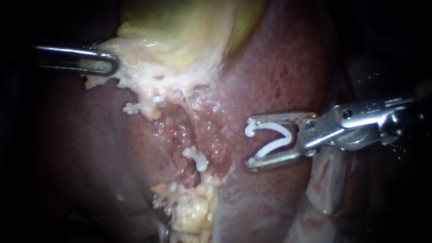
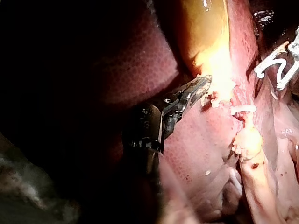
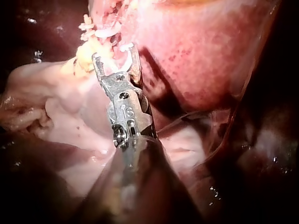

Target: Clipping second clip right tube

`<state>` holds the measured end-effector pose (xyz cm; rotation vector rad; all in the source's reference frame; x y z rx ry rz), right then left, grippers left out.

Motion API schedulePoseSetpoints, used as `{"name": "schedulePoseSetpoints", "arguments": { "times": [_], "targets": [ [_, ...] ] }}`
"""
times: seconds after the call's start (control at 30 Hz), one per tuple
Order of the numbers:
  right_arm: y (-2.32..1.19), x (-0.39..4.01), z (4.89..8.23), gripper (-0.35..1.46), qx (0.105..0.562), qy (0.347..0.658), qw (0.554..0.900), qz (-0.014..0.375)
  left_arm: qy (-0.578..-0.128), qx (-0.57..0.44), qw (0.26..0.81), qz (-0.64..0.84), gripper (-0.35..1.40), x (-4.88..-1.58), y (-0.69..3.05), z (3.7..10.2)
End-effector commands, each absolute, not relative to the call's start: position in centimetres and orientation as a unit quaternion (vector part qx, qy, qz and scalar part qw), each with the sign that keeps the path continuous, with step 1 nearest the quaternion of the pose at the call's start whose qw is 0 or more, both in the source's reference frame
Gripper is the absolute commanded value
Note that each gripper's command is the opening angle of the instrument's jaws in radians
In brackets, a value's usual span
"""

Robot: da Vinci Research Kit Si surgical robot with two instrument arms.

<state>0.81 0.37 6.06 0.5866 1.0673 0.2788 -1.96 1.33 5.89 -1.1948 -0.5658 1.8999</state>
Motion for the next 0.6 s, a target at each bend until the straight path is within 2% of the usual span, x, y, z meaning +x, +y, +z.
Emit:
{"name": "schedulePoseSetpoints", "arguments": {
  "times": [0.03, 0.3, 0.6],
  "targets": [
    [0.36, 0.85, 6.06, 0.50, 0.285, 0.499, 0.806, 0.145, -0.223, -0.472, 0.402, 0.752, -0.35, -1.97, 1.32, 5.91],
    [0.30, 1.07, 6.16, 0.50, 0.335, 0.490, 0.786, 0.176, -0.222, -0.472, 0.403, 0.752, -0.35, -2.00, 1.31, 5.89],
    [0.20, 1.32, 6.41, 0.50, 0.356, 0.484, 0.775, 0.196, -0.221, -0.472, 0.404, 0.752, -0.35, -2.01, 1.29, 5.86]
  ]
}}
